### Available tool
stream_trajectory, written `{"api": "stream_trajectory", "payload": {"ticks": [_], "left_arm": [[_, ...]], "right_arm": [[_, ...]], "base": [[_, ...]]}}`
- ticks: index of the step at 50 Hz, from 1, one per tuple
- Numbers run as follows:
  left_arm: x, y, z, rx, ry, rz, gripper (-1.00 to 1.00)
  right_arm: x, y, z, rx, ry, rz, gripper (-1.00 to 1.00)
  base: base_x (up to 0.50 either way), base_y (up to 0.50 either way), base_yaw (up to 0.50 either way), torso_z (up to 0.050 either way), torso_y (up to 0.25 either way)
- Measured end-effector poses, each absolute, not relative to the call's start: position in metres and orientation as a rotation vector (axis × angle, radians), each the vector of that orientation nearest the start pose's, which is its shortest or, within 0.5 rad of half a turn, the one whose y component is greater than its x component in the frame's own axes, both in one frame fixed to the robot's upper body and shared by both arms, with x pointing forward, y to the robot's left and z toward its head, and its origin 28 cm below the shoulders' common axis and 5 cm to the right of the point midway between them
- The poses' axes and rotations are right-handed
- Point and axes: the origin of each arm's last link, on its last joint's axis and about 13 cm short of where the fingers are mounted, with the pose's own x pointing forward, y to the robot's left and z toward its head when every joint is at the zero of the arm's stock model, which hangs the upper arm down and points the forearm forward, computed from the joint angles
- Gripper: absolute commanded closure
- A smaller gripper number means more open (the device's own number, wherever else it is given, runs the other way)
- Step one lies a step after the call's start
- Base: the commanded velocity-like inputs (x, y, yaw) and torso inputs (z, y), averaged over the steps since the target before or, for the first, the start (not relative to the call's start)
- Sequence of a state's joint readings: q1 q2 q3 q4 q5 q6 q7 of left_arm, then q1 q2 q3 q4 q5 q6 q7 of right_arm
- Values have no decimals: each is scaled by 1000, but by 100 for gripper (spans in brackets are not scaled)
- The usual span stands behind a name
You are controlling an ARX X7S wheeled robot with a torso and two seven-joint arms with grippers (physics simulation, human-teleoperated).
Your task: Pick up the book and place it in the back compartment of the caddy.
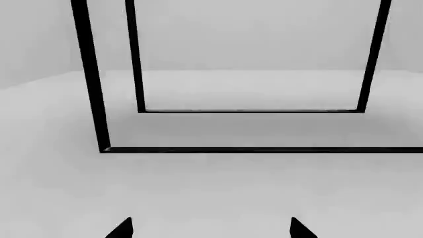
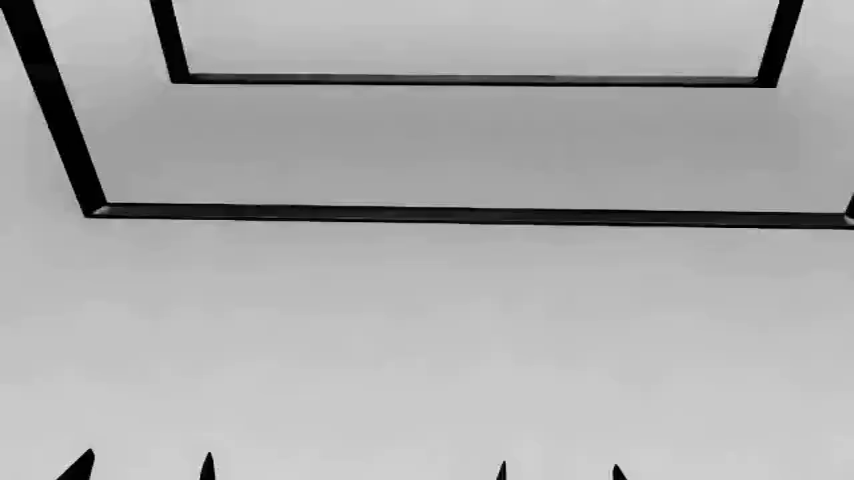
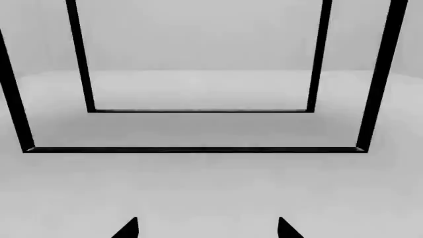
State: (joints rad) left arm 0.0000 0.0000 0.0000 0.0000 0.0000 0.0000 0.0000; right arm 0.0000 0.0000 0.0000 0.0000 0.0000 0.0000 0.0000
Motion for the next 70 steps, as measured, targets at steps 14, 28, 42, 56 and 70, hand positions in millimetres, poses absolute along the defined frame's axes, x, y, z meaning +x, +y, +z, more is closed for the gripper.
{"api": "stream_trajectory", "payload": {"ticks": [14,28,42,56,70], "left_arm": [[209,204,12,8,-1,-9,-100],[221,209,41,36,-62,-30,-100],[240,218,105,60,-162,-19,-100],[242,223,127,86,-195,-11,-100],[236,224,137,114,-212,-22,-100]], "right_arm": [[209,-99,14,23,-18,10,-100],[213,-102,52,31,-69,34,-100],[222,-110,126,26,-196,49,-100],[222,-116,159,18,-264,53,-100],[219,-118,166,-3,-282,62,-100]], "base": [[0,0,0,3,0],[0,0,0,50,0],[0,0,0,50,0],[0,0,0,43,0],[292,-265,0,0,0]]}}
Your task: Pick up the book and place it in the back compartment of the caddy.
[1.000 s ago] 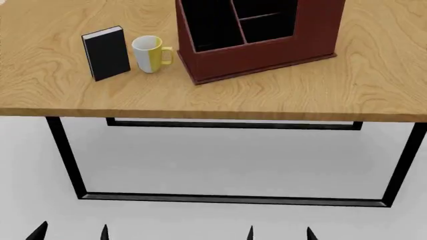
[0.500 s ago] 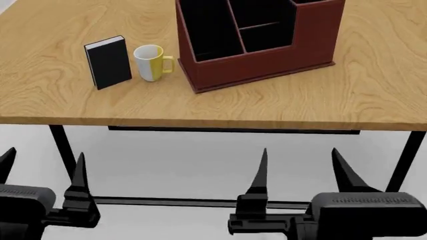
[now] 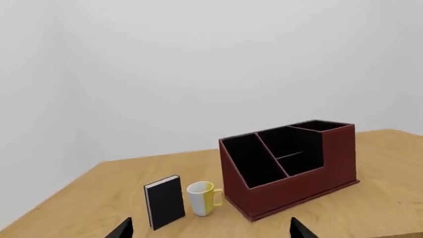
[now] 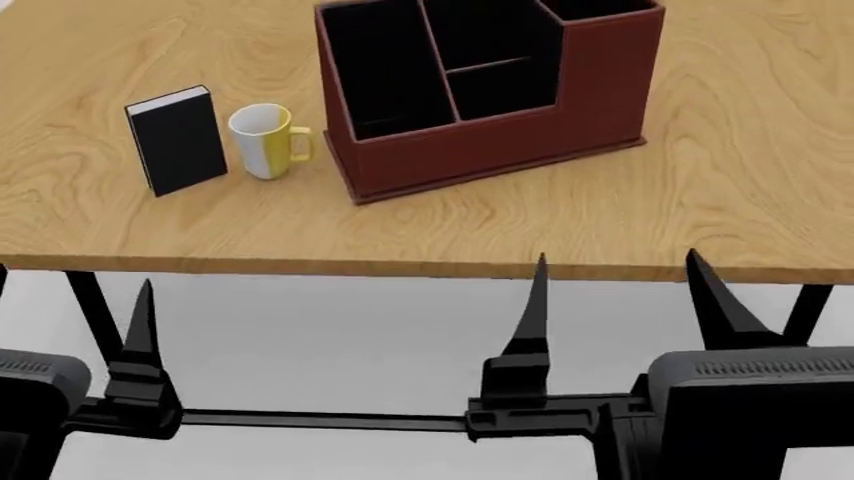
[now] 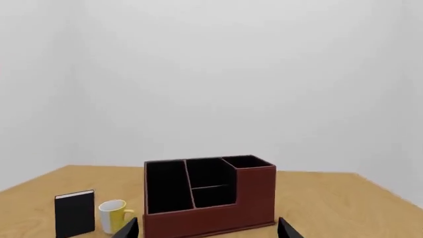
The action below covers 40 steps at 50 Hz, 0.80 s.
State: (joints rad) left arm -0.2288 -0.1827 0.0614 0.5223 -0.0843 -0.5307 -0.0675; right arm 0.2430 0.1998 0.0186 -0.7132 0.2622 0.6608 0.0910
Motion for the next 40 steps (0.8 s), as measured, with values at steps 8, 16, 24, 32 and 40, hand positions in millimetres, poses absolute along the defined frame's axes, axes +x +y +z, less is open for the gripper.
{"api": "stream_trajectory", "payload": {"ticks": [8,16,24,32,40], "left_arm": [[235,224,139,127,-220,-16,-100],[234,226,141,123,-230,-9,-100],[234,227,142,117,-233,-9,-100],[234,228,142,119,-234,-12,-100],[234,228,142,126,-234,-13,-100]], "right_arm": [[218,-119,168,-20,-288,57,-100],[217,-118,169,-37,-294,52,-100],[216,-118,169,-46,-300,51,-100],[215,-118,170,-50,-305,51,-100],[214,-118,171,-53,-308,53,-100]], "base": [[500,-73,0,0,0],[500,-4,0,0,0],[500,0,0,0,2],[500,0,0,0,0],[500,0,0,0,1]]}}
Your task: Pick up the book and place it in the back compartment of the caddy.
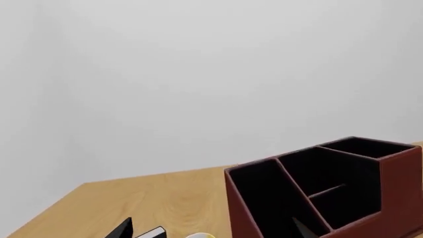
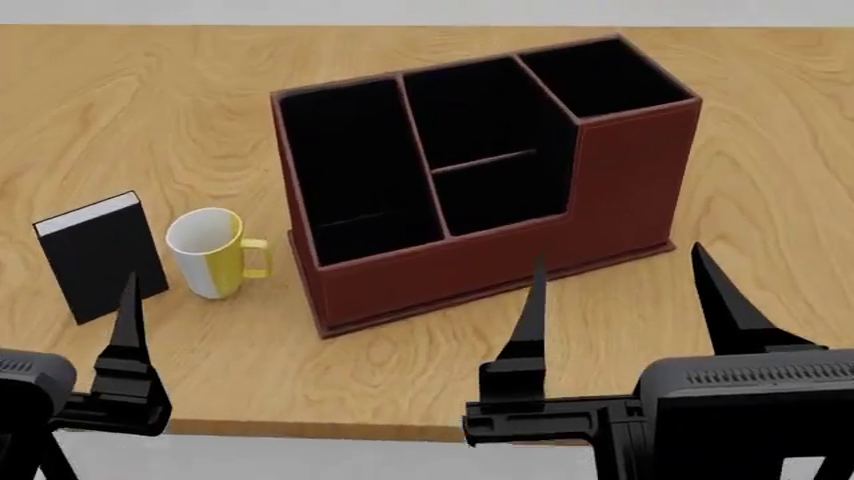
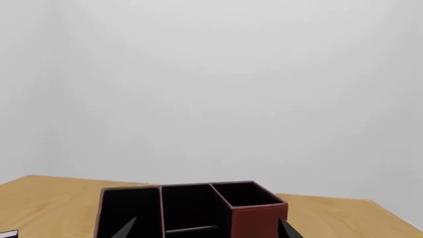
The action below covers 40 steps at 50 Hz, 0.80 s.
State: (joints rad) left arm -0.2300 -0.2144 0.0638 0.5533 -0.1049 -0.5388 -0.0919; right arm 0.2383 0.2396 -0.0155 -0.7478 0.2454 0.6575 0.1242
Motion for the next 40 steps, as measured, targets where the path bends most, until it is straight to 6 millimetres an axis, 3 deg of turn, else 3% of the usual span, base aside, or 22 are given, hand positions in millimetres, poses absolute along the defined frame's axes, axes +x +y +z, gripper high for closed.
{"api": "stream_trajectory", "payload": {"ticks": [40], "left_arm": [[232,230,144,130,-249,-16,-100]], "right_arm": [[212,-114,173,-69,-322,82,-100]], "base": [[500,0,0,0,1]]}}
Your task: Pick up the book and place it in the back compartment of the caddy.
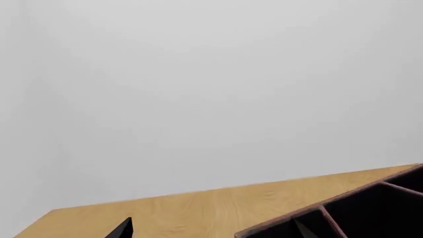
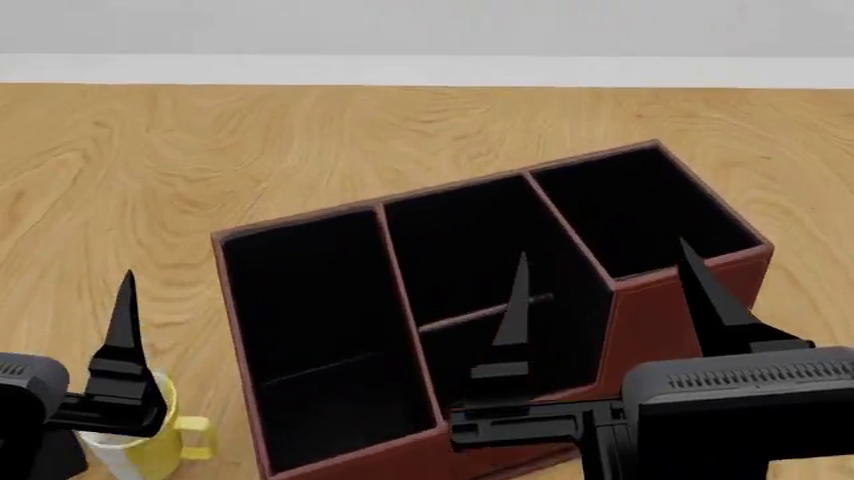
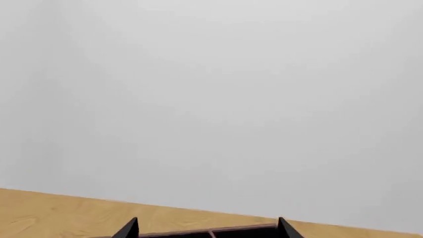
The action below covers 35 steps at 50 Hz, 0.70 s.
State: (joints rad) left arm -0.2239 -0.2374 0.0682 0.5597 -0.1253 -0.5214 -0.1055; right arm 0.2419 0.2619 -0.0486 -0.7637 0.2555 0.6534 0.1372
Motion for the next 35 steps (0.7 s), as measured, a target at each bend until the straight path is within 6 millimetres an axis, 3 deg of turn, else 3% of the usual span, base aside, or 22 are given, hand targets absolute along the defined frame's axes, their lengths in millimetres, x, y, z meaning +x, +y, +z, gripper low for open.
{"api": "stream_trajectory", "payload": {"ticks": [3,15,24,35], "left_arm": [[232,230,144,130,-250,-16,-100],[232,230,144,131,-255,-13,-100],[231,230,145,131,-255,-14,-100],[231,230,145,131,-257,-14,-100]], "right_arm": [[212,-114,173,-64,-323,77,-100],[210,-115,175,-56,-335,50,-100],[209,-115,177,-60,-348,51,-100],[208,-115,178,-49,-354,52,-100]], "base": [[493,0,0,0,3],[5,0,0,0,1],[500,0,0,0,0],[-6,0,0,0,1]]}}
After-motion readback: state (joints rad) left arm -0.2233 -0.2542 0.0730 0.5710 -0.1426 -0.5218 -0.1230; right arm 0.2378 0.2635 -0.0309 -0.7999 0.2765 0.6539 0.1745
